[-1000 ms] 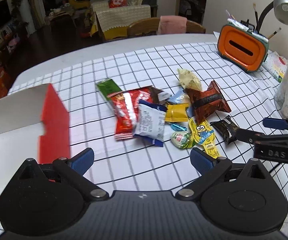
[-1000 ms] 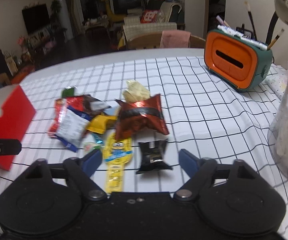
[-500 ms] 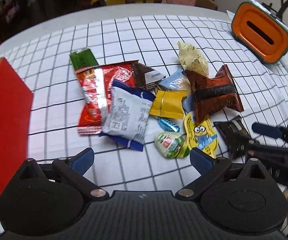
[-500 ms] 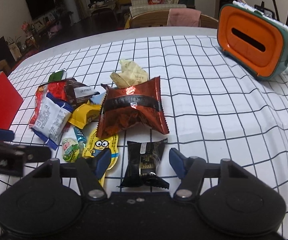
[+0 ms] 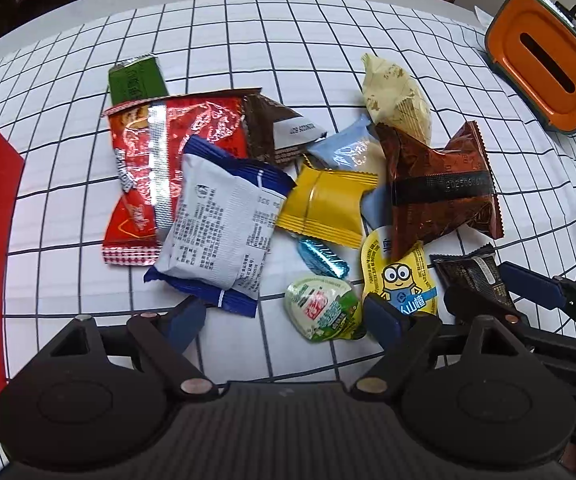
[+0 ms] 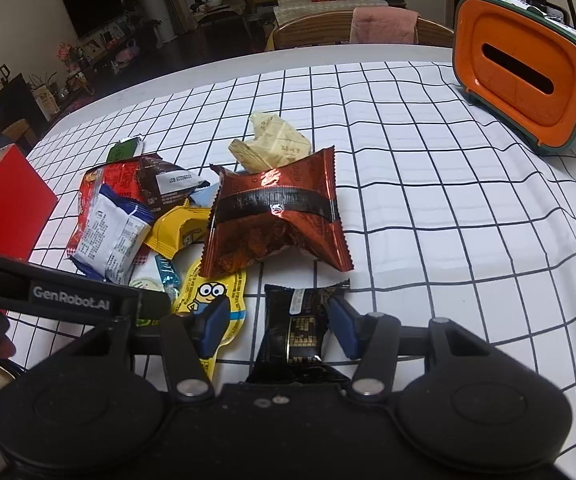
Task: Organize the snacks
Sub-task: 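Grasp the black chocolate packet with the right tool while the left tool grasps the green-wrapped candy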
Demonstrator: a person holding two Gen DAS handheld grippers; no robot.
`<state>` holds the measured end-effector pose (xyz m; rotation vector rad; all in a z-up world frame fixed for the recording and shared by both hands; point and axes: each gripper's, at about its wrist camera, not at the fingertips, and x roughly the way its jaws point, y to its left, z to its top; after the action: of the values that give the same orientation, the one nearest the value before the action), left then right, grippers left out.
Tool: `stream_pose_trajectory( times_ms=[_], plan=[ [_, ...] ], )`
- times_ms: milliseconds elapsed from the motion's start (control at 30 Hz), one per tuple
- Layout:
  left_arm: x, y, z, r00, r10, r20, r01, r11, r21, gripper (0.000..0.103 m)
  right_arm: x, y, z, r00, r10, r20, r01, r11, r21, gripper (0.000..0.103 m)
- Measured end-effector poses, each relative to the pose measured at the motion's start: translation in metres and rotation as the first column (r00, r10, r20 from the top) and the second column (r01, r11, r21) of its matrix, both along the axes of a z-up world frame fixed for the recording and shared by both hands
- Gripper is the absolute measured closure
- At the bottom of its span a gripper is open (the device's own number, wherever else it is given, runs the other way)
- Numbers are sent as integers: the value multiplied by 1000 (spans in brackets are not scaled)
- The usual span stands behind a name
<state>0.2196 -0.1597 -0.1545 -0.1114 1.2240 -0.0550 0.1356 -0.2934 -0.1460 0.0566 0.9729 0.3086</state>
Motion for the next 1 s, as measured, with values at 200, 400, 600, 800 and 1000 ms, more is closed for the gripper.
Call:
stream_pose_trajectory(
  times_ms=[200, 400, 600, 800, 1000],
  plan=[
    [3, -5, -2, 1000, -14, 7, 14, 1000, -6, 23, 4, -2, -5, 1000, -21, -13, 20, 1000, -15, 50],
    [1, -5, 1, 1000, -22, 12, 22, 1000, -21, 38, 3, -3, -8, 999, -41, -25, 40, 998, -48, 50],
    [-3, 1, 3, 1000, -12, 15, 12, 1000, 6, 62, 4, -5, -10, 998, -30, -47, 29, 999, -20, 66],
    [-6, 10, 3, 1000, 3, 6, -3, 1000, -14, 69, 1, -5, -8, 999, -22, -42, 22, 1000, -1, 71],
    [-16, 22, 6, 1000, 24, -3, -24, 999, -36, 69, -10, -7, -5, 998, -30, -63, 31, 999, 21, 72]
  ],
)
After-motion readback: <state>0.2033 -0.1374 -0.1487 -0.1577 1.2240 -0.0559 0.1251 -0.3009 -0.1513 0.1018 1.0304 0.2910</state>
